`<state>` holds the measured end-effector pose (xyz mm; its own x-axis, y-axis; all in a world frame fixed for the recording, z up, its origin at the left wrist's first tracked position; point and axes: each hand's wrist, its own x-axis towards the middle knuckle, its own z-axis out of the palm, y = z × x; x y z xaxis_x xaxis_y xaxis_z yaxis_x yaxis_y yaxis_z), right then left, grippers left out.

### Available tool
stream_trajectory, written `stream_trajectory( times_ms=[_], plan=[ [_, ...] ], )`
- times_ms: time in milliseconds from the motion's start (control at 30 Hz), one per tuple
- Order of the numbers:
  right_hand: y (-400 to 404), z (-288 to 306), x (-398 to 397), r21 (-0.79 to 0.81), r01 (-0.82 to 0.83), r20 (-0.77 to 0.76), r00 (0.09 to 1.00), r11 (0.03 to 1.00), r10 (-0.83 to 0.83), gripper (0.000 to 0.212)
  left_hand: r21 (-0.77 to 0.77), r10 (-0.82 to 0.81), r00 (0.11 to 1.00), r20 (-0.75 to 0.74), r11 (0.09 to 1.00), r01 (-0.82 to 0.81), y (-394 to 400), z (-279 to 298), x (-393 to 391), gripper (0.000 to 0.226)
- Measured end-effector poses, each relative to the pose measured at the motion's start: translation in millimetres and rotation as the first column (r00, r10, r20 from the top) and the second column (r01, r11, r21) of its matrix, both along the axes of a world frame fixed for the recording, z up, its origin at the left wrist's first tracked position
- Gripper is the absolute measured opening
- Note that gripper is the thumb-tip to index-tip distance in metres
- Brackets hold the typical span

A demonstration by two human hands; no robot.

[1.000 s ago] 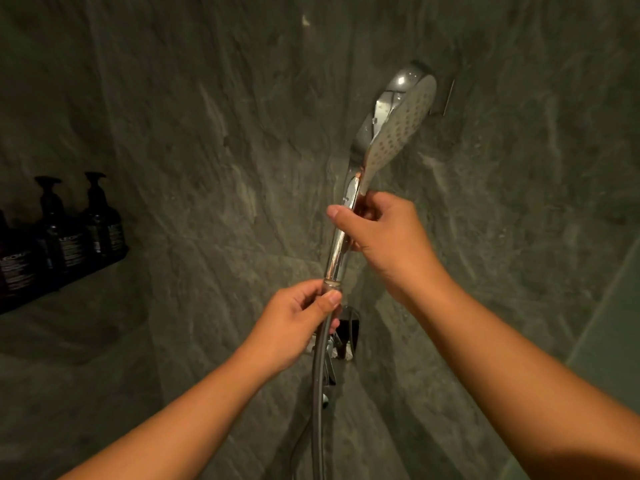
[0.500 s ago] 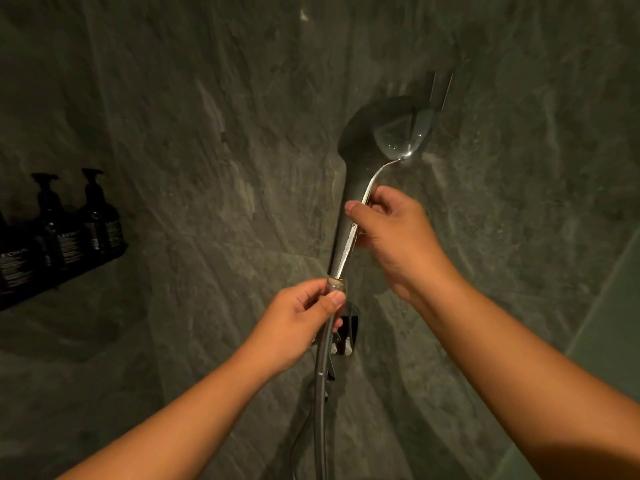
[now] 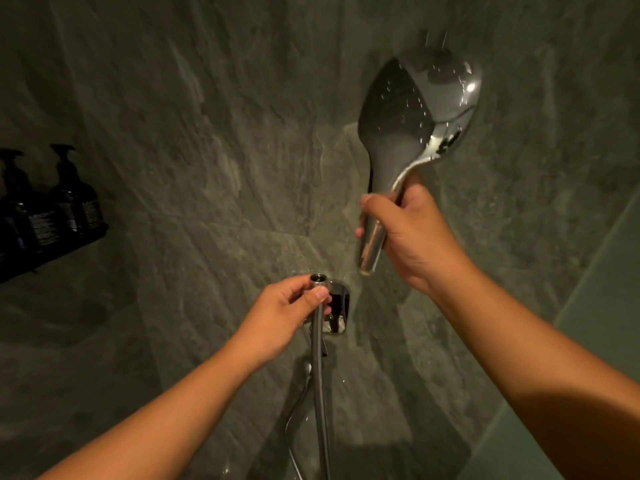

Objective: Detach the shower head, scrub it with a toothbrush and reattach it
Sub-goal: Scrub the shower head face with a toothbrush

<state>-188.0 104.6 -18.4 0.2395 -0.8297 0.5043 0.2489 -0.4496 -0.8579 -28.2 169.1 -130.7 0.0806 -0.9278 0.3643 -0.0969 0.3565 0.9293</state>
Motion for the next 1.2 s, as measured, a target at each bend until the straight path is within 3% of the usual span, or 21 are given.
stream_trajectory(
  times_ms=[100, 267, 333, 400, 533, 667, 867, 1200],
  plan=[
    [-4, -26, -8, 0.061, 0.059, -0.078, 0.996, 0.996, -0.054, 0.016, -0.021, 0.027, 0.997, 0.079, 0.999, -0.026, -5, 2, 3, 0.026],
    [-8, -60, -26, 0.103, 0.091, -0.144, 0.987, 0.991, -0.076, 0.021, -0.04, 0.026, 0.996, 0.086, 0.999, -0.022, -15, 12, 1, 0.04],
    [-8, -70, -31, 0.106, 0.081, -0.178, 0.982, 0.991, -0.061, 0.03, -0.054, 0.032, 0.996, 0.084, 0.998, -0.027, -21, 20, -3, 0.032],
    [-8, -77, -34, 0.081, 0.065, -0.214, 0.976, 0.995, -0.046, 0.026, -0.069, 0.029, 0.995, 0.099, 0.997, -0.022, -29, 31, -8, 0.013],
    [-15, -80, -46, 0.013, 0.107, -0.28, 0.955, 0.994, -0.1, 0.015, -0.123, 0.007, 0.993, 0.12, 0.992, 0.008, -54, 61, -20, 0.02],
    [-29, -70, -64, -0.02, 0.214, -0.315, 0.926, 0.977, -0.209, 0.024, -0.18, 0.047, 0.989, 0.143, 0.983, -0.02, -84, 104, -32, 0.017],
    [-56, -43, -96, 0.006, 0.282, -0.218, 0.937, 0.959, -0.274, 0.028, -0.28, 0.093, 0.974, 0.207, 0.959, -0.032, -129, 185, -55, 0.008],
    [-90, 13, -125, -0.078, 0.253, -0.165, 0.951, 0.964, -0.263, 0.028, -0.48, 0.255, 0.9, 0.353, 0.875, -0.06, -178, 340, -81, 0.02]
  ],
)
